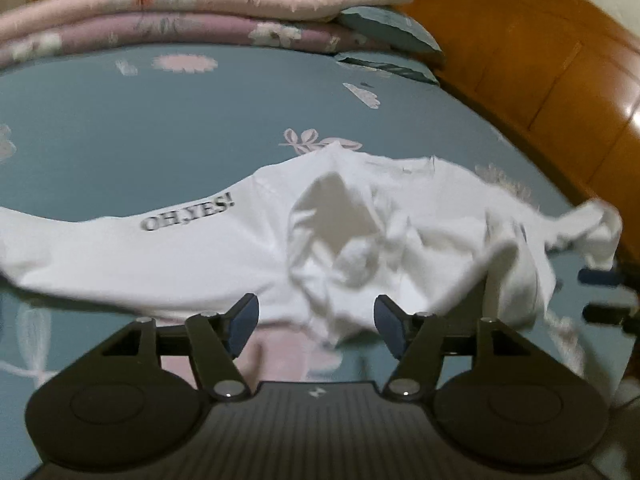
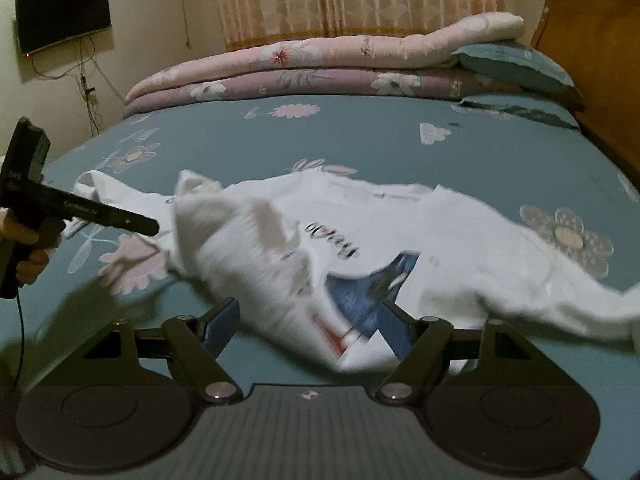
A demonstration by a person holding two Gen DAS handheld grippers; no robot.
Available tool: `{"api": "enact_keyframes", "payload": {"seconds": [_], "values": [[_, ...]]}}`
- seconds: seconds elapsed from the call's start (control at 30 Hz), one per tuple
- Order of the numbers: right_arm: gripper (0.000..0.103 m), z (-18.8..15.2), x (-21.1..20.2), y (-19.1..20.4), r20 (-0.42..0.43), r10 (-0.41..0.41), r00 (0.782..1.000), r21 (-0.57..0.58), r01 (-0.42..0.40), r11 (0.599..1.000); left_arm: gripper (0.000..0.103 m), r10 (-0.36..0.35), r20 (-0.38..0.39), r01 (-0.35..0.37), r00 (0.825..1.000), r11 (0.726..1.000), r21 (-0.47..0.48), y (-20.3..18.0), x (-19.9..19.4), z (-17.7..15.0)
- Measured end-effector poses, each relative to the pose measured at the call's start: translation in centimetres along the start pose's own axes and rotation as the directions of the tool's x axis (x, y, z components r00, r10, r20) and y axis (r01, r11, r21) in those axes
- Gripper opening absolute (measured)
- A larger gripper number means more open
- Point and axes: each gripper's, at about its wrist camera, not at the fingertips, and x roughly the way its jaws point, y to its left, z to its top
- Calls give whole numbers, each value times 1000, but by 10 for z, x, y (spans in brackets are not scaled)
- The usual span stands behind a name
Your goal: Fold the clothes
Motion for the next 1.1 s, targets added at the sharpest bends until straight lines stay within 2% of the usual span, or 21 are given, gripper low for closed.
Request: {"api": "enact_keyframes", "payload": {"seconds": [0.1,0.2,0.27,0.33,0.43,0.47,0.53,0.6,0.63,0.73,0.9,1.03,1.1], "values": [[79,-13,-7,10,-3,5,1000,17,-5,1000,64,17,30,-21,999,988,155,-26,7,-5],[79,-26,-12,18,-11,6,1000,35,-5,999,61,29,62,-46,998,951,305,-53,13,-11],[79,-33,-15,20,-18,9,1000,57,-8,998,54,34,84,-65,996,914,401,-70,18,-14],[79,-39,-18,19,-24,7,1000,76,-6,997,53,36,106,-84,994,866,492,-88,22,-18],[79,-46,-23,14,-32,-1,999,101,4,995,53,36,140,-116,989,778,618,-114,29,-23],[79,-48,-23,11,-35,-6,999,109,10,994,52,34,144,-118,989,767,631,-118,32,-22],[79,-51,-23,5,-41,-13,999,124,18,992,40,29,146,-116,989,767,631,-121,40,-17],[79,-53,-21,2,-41,-18,999,135,23,991,8,19,141,-105,990,768,632,-124,45,-13],[79,-54,-21,1,-41,-20,999,141,26,990,3,10,141,-98,990,767,635,-125,42,-14],[79,-51,-15,7,-33,-36,999,104,40,994,2,-4,185,-118,983,756,644,-130,27,-13],[79,-37,2,40,-1,-73,997,-34,73,997,0,-38,224,-113,974,774,623,-135,3,2],[80,-25,16,68,67,-152,986,-127,160,979,0,-67,247,-98,967,795,599,-136,-12,16],[83,-19,28,81,108,-211,972,-172,227,959,0,-74,257,-95,964,803,588,-135,-14,22]]}}
